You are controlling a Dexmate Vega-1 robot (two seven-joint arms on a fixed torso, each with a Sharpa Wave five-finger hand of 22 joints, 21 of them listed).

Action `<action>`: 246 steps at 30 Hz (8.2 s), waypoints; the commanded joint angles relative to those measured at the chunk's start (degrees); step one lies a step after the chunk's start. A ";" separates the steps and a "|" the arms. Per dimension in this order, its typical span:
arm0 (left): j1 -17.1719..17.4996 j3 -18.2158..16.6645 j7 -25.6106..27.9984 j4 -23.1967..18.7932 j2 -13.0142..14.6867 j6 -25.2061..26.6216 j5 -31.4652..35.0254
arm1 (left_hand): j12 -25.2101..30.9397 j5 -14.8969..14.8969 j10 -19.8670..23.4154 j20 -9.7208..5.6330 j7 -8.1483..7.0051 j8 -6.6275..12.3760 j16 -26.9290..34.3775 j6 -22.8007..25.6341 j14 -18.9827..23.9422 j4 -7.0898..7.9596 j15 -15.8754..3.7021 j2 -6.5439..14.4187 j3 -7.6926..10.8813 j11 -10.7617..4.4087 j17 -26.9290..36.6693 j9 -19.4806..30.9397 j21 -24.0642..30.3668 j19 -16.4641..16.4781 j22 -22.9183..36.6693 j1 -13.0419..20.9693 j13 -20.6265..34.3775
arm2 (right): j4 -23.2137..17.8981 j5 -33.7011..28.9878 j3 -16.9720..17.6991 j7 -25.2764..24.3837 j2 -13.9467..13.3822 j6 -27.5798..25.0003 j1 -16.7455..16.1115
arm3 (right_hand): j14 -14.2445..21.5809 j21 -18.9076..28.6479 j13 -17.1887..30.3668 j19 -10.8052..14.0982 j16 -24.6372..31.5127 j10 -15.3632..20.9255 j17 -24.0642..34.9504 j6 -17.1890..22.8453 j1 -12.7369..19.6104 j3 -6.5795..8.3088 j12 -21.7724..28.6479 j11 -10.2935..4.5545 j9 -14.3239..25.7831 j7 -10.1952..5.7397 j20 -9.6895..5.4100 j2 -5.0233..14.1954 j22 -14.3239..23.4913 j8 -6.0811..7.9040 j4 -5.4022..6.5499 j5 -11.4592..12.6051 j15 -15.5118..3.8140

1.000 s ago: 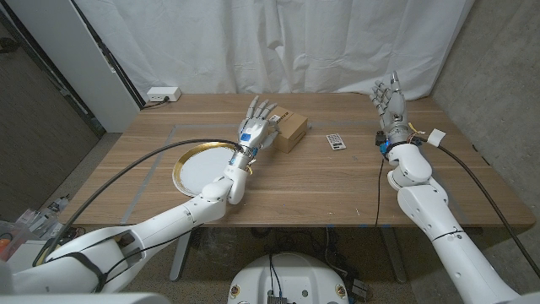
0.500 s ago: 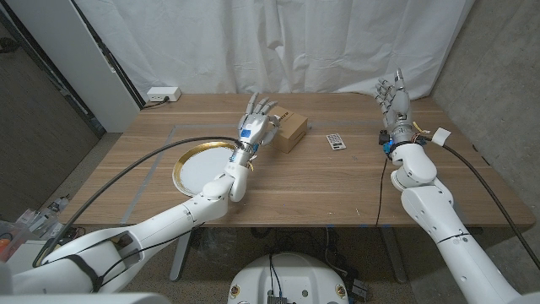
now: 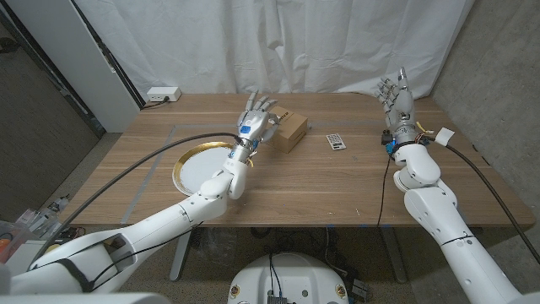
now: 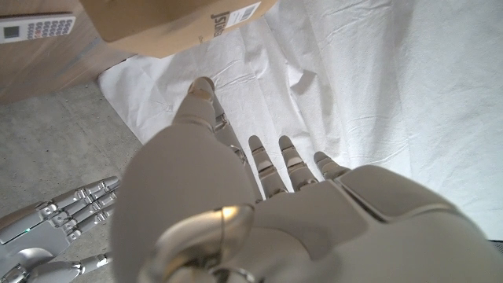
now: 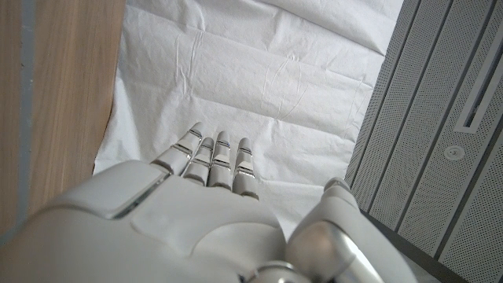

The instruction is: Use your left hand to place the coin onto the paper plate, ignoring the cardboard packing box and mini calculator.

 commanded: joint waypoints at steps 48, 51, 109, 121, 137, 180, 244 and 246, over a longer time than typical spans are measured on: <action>12.54 -10.07 -11.52 -21.31 9.39 10.60 2.67 | -0.12 0.33 5.53 -3.11 3.52 4.92 -0.79 7.15 3.70 -0.04 -7.85 -0.75 0.58 -1.10 -0.62 2.32 -0.45 1.11 0.00 0.17 0.16 | -2.28 2.34 0.79 1.21 -1.37 6.09 -5.37 | 0.39 -0.01 0.33 0.39 -0.01 0.53 0.21 0.85 0.00 -0.21 0.15 0.22 0.15 0.22 0.18 0.45 0.11 0.03 0.02 0.20 0.02; 12.97 -10.34 -11.70 -21.70 9.47 11.12 2.75 | -0.19 0.37 5.63 -3.08 3.57 4.98 -0.86 7.36 3.73 -0.06 -7.71 -0.75 0.64 -1.20 -0.61 2.14 -0.47 1.11 0.01 0.20 0.17 | -2.80 2.37 1.31 1.21 -1.67 5.85 -5.91 | 0.42 -0.01 0.33 0.41 0.01 0.53 0.21 0.84 0.00 -0.22 0.14 0.14 0.15 0.19 0.16 0.46 0.11 0.02 0.01 0.20 0.06; 21.59 -16.90 -10.14 -27.62 13.90 18.42 -1.45 | -2.03 0.52 5.34 -2.71 3.61 6.66 -1.97 7.32 3.74 -0.16 -7.37 -0.69 1.83 -1.13 -0.43 2.31 -0.54 1.61 0.09 0.16 0.30 | -4.55 3.29 2.74 1.27 -1.48 6.20 -8.11 | 0.37 0.00 0.33 0.45 -0.01 0.61 0.22 0.95 -0.08 -0.36 0.07 0.24 0.15 0.30 0.13 0.57 0.11 -0.05 -0.07 0.16 0.07; 22.25 -17.65 -9.14 -27.30 14.46 19.40 -2.74 | -2.27 0.51 5.43 -2.55 3.48 7.06 -2.14 7.08 3.79 -0.10 -7.40 -0.69 2.04 -1.10 -0.38 2.53 -0.52 1.82 0.10 -0.02 0.32 | -3.90 2.80 2.44 1.54 -1.68 5.17 -6.72 | 0.40 0.00 0.34 0.44 0.00 0.57 0.22 0.97 -0.11 -0.40 0.04 0.17 0.16 0.31 0.14 0.58 0.11 -0.07 -0.08 0.15 0.04; 22.22 -18.34 -8.42 -26.13 15.10 20.86 -4.60 | -2.54 0.50 5.41 -2.41 3.38 7.53 -2.33 6.88 3.79 -0.03 -7.48 -0.66 2.28 -0.98 -0.32 2.78 -0.53 1.95 0.10 -0.22 0.36 | -2.88 2.70 2.07 1.75 -1.13 4.80 -5.68 | 0.41 -0.01 0.34 0.43 0.00 0.71 0.22 0.99 -0.10 -0.43 0.07 0.26 0.16 0.34 0.14 0.63 0.11 -0.08 -0.12 0.15 0.08; 20.64 -18.10 -6.83 -22.62 15.41 21.60 -8.79 | -3.17 0.56 5.37 -2.31 3.19 8.66 -2.82 6.43 3.74 -0.05 -7.46 -0.82 3.02 -0.95 -0.24 2.95 -0.62 2.08 0.11 -0.60 0.46 | -3.06 2.00 1.64 0.29 -0.77 4.05 -4.76 | 0.39 -0.01 0.34 0.44 -0.03 0.65 0.21 0.97 -0.10 -0.52 -0.01 0.16 0.16 0.33 0.17 0.70 0.10 -0.13 -0.22 0.14 0.07; 17.72 -12.51 -17.10 -21.18 17.81 25.42 -7.27 | -3.60 0.54 5.54 -2.19 2.59 9.99 -3.09 5.57 3.84 0.03 -7.13 -1.01 4.03 -1.01 -0.17 2.99 -0.76 1.91 0.12 -1.30 0.56 | -2.89 1.23 0.60 0.09 -0.46 0.30 -2.14 | 0.33 -0.03 0.35 0.36 -0.02 0.54 0.21 0.97 -0.06 -0.60 -0.11 0.28 0.16 0.48 0.20 0.87 0.11 -0.15 -0.35 0.10 0.16; 17.97 -12.78 -17.26 -21.46 17.80 25.39 -7.78 | -3.64 0.54 5.48 -2.19 2.59 9.97 -3.10 5.54 3.84 0.03 -7.12 -1.02 4.06 -1.00 -0.17 2.91 -0.76 1.93 0.12 -1.31 0.56 | -2.86 1.49 0.61 0.31 -0.50 -0.02 -1.95 | 0.34 -0.03 0.35 0.36 -0.02 0.54 0.21 0.94 -0.06 -0.61 -0.11 0.27 0.16 0.45 0.20 0.86 0.11 -0.17 -0.36 0.10 0.15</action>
